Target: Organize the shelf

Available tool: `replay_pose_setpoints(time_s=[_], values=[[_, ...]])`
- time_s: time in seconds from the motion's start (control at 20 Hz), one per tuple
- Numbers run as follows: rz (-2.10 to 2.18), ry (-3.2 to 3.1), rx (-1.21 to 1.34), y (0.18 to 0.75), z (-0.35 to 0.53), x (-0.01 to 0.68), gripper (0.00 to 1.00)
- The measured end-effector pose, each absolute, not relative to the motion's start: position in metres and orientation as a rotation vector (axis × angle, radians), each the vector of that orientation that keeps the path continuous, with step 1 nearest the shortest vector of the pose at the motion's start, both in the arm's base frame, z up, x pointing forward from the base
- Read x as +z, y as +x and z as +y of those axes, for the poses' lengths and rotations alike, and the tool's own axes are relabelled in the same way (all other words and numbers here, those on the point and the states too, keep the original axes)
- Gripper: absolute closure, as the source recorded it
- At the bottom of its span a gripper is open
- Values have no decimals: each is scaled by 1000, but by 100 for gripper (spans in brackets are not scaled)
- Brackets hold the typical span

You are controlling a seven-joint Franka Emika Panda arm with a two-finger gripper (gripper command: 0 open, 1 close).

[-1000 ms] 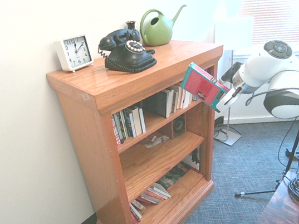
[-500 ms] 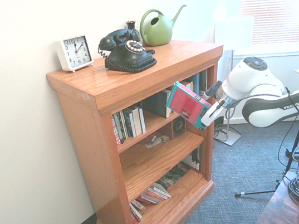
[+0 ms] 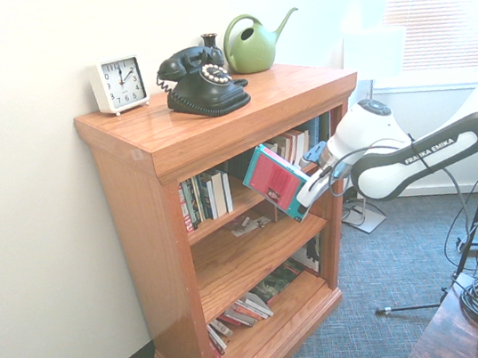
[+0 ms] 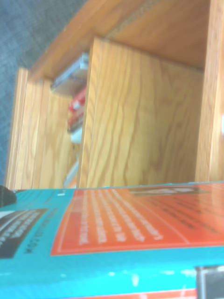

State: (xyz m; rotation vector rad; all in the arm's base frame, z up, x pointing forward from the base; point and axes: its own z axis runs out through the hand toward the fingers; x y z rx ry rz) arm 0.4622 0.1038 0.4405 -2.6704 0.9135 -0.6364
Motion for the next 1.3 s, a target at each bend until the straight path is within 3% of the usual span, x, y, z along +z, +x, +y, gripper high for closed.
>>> replay_pose_setpoints(time_s=[0.45,1.3], values=[[888,-2675,-541,496,108,425,100],[848,-2777,-613,558,127,438,100]])
